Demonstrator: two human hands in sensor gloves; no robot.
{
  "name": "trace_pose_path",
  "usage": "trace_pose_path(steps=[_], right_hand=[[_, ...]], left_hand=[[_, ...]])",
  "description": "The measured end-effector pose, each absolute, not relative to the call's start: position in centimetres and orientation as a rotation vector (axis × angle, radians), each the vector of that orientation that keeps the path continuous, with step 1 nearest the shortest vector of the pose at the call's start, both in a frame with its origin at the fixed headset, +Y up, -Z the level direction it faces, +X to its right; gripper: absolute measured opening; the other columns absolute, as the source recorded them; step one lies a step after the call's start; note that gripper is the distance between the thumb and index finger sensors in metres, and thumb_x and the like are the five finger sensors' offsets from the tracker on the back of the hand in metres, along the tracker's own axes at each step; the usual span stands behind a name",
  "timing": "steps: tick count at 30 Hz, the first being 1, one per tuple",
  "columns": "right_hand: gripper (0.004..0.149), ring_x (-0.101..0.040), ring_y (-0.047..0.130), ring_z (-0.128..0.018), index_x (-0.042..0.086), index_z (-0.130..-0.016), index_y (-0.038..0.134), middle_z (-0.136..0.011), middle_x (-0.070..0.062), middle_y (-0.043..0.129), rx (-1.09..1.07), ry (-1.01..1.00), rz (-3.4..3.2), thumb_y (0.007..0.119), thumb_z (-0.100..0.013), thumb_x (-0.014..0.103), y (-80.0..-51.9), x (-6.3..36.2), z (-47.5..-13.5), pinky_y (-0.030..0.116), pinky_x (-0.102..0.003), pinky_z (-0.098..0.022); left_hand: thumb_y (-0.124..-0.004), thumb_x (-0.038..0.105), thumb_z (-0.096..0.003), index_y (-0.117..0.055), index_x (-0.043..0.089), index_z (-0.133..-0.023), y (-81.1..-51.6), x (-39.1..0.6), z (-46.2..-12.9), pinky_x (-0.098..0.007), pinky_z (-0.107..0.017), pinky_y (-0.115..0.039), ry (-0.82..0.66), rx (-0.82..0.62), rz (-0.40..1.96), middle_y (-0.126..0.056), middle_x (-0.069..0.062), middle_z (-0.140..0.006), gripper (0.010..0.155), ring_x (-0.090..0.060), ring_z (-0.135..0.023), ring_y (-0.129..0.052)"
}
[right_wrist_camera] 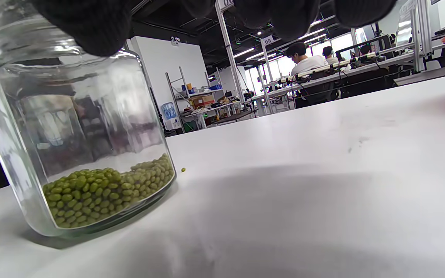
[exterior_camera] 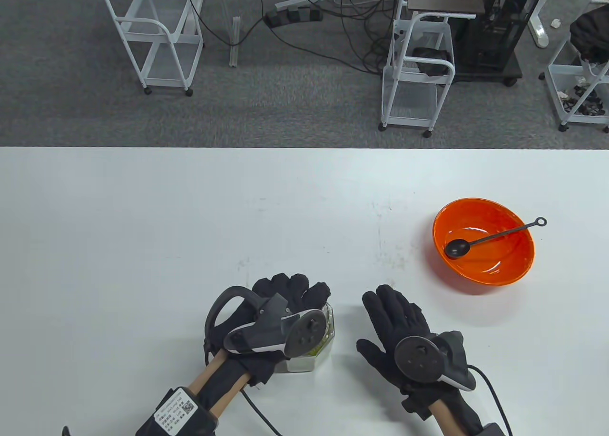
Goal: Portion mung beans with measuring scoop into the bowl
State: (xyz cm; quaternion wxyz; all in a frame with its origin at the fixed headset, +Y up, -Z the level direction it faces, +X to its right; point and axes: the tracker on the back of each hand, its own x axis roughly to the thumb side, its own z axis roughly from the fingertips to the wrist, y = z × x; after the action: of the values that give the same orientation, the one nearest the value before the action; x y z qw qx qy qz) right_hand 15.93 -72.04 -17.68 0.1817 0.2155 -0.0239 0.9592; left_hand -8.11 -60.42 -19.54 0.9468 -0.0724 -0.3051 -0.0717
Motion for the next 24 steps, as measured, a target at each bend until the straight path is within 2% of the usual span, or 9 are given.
trace_pose_path(steps=[11,15,24], right_hand=[[0.087,-0.052,0.048,-0.105,0.017,-0.117,0.028,-0.117,-0.026,0.032,0.6,-0.058,2.699,0.068,-0.052,0.058,-72.0,16.0,-17.8,0.05,-0.072,-0.068],[0.087,-0.052,0.048,-0.105,0.016,-0.117,0.028,-0.117,-0.026,0.033,0.597,-0.059,2.702,0.068,-0.052,0.058,-72.0,16.1,-17.8,0.05,-0.072,-0.068],[0.087,-0.052,0.048,-0.105,0.016,-0.117,0.029,-0.117,-0.026,0.033,0.589,-0.058,2.691,0.068,-0.052,0.058,-72.0,16.3,-17.9,0.05,-0.072,-0.068]], left_hand=[[-0.071,0.061,-0.0522,-0.045,0.025,-0.119,-58.7,-12.1,-20.0,-0.065,-0.071,-0.064,-0.524,-0.124,-0.112,-0.056,-0.022,-0.116,0.08,-0.042,-0.09,-0.074],[-0.071,0.061,-0.052,-0.044,0.025,-0.119,-59.3,-13.6,-20.4,-0.065,-0.071,-0.063,-0.483,-0.127,-0.137,-0.056,-0.022,-0.116,0.08,-0.042,-0.09,-0.073],[-0.071,0.061,-0.0519,-0.043,0.026,-0.119,-62.6,-17.3,-22.8,-0.065,-0.071,-0.063,-0.373,-0.168,-0.144,-0.055,-0.022,-0.116,0.08,-0.042,-0.09,-0.073]])
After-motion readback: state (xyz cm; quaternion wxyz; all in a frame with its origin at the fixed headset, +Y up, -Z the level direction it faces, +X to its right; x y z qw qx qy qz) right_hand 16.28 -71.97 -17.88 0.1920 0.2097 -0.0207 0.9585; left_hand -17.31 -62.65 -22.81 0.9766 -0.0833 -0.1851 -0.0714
